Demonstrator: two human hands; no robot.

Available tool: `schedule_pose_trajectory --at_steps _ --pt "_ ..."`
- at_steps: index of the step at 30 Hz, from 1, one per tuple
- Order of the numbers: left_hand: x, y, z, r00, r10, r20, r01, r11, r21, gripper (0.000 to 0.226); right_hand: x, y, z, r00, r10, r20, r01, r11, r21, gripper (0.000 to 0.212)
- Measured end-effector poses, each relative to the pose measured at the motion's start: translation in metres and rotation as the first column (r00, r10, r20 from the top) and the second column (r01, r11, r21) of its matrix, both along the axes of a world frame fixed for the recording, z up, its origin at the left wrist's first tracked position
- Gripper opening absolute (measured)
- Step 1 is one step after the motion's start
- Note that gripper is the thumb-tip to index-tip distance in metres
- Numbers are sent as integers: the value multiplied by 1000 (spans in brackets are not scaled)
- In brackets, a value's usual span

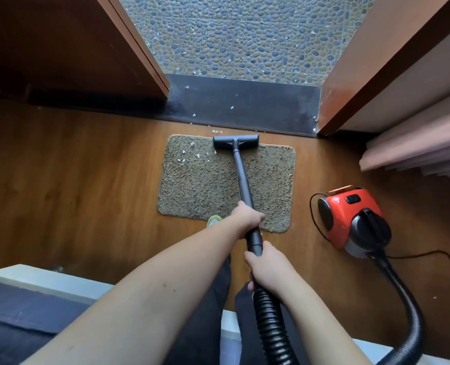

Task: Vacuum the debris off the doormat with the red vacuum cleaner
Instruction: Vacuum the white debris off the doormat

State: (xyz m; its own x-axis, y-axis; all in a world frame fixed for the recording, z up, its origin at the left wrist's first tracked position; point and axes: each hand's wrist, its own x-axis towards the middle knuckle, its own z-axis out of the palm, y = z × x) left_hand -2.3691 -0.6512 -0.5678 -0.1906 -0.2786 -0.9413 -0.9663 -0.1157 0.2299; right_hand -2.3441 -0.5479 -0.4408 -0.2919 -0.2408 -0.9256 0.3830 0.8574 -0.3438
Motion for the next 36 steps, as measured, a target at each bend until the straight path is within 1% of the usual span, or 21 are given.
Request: schedule_pose_trajectory --at_steps 2,5,10,13,16,19,22,26,30,33,35,36 --pt "-5 -11 0 999 45 -12 -45 999 -3 75 -7 -7 -2 1000 -1 12 1 1000 -24 26" --pt "-5 -28 4 991 134 -22 -135 991 -7 60 -14 -20 -4 999 22 27 -21 999 -33 26" --pt "15 -35 14 976 213 -38 -212 977 39 50 -3 -31 1 992 121 21 -121 993 -11 26" --pt "28 -26 17 979 204 -19 -204 979 24 51 6 -23 6 980 198 21 -199 979 41 30" --pt "37 -8 23 977 212 5 -212 976 49 46 16 -6 5 967 253 11 -254 966 53 32" --pt "45 9 22 975 222 25 -223 973 61 47 24 13 8 976 216 26 -217 975 40 29" --pt "53 23 15 968 250 22 -251 965 76 57 29 27 13 981 191 35 -192 981 20 27" --pt "62 34 15 954 299 -4 -297 951 88 62 33 37 17 966 257 7 -257 966 22 24" --pt "66 24 15 934 357 -28 -354 932 83 60 33 27 18 949 315 -8 -314 949 38 24" --pt "67 2 14 918 393 -57 -390 919 57 42 30 5 12 930 368 -30 -366 929 52 25" --pt "66 -18 8 912 403 -78 -401 915 32 41 29 -12 5 906 419 -60 -415 907 75 29" --pt "65 -28 2 912 400 -92 -401 916 12 42 28 -23 2 907 417 -61 -413 908 75 31"
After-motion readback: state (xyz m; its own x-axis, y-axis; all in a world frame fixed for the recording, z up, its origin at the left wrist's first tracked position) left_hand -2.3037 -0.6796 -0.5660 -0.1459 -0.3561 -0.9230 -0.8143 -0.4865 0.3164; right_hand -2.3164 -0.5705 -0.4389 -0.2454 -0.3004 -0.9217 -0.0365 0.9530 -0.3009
